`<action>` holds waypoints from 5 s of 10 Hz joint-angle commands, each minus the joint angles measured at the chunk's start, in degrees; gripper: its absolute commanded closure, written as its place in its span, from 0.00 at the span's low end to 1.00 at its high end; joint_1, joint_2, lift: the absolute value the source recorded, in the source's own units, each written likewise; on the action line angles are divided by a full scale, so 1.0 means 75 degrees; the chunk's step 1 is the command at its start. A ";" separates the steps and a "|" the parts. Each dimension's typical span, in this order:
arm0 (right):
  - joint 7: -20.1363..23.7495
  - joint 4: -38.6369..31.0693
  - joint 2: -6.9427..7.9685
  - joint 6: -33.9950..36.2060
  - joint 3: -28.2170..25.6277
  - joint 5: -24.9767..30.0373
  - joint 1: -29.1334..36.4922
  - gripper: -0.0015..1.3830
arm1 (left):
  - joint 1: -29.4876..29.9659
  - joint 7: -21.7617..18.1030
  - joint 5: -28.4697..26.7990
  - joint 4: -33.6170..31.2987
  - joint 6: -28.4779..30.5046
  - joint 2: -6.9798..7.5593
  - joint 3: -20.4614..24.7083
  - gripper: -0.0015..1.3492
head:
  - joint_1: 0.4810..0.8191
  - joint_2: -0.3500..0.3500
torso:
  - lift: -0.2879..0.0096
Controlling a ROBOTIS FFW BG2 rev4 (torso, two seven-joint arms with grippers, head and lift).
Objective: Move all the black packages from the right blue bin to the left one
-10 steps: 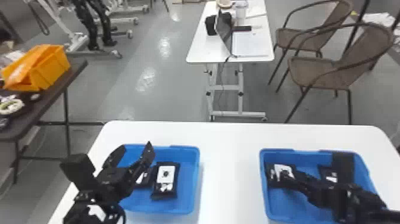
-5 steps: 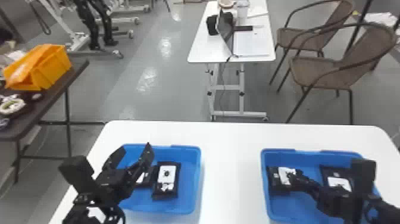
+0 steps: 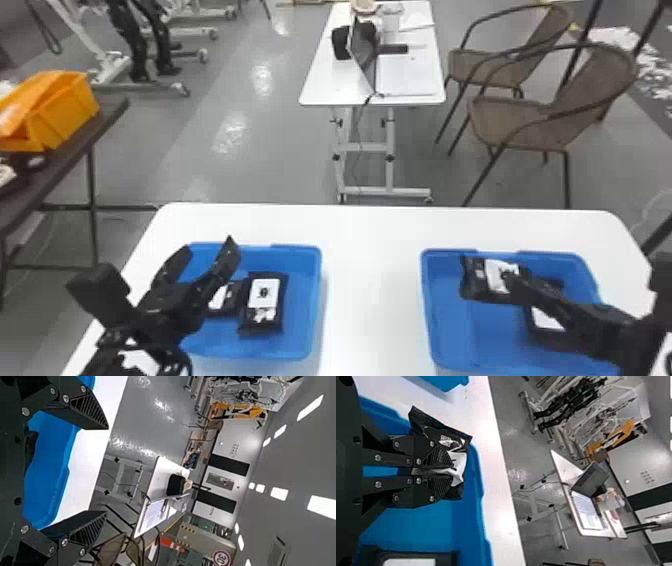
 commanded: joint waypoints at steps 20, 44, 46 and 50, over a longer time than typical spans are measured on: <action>0.0812 0.5137 -0.0157 -0.2474 0.4903 -0.2870 -0.4536 0.78 | -0.1576 -0.0296 0.2973 0.0417 0.2279 0.0516 -0.1341 0.91 | 0.63 0.84 | 0.83; -0.1075 0.0403 0.0459 -0.0822 -0.0253 0.2719 0.0691 0.12 | -0.0216 -0.1292 -0.2922 -0.0801 0.0579 -0.0031 0.0440 0.16 | 0.63 0.56 | 0.83; -0.1743 0.0954 0.0459 -0.1091 -0.0276 0.2016 0.0562 0.12 | -0.0228 -0.1316 -0.2887 -0.0801 0.0603 -0.0031 0.0417 0.16 | 0.63 0.52 | 0.83; -0.2141 0.1750 0.0459 -0.1490 -0.0159 0.1700 0.0069 0.12 | -0.0228 -0.1339 -0.2875 -0.0801 0.0603 -0.0031 0.0393 0.16 | 0.63 0.52 | 0.83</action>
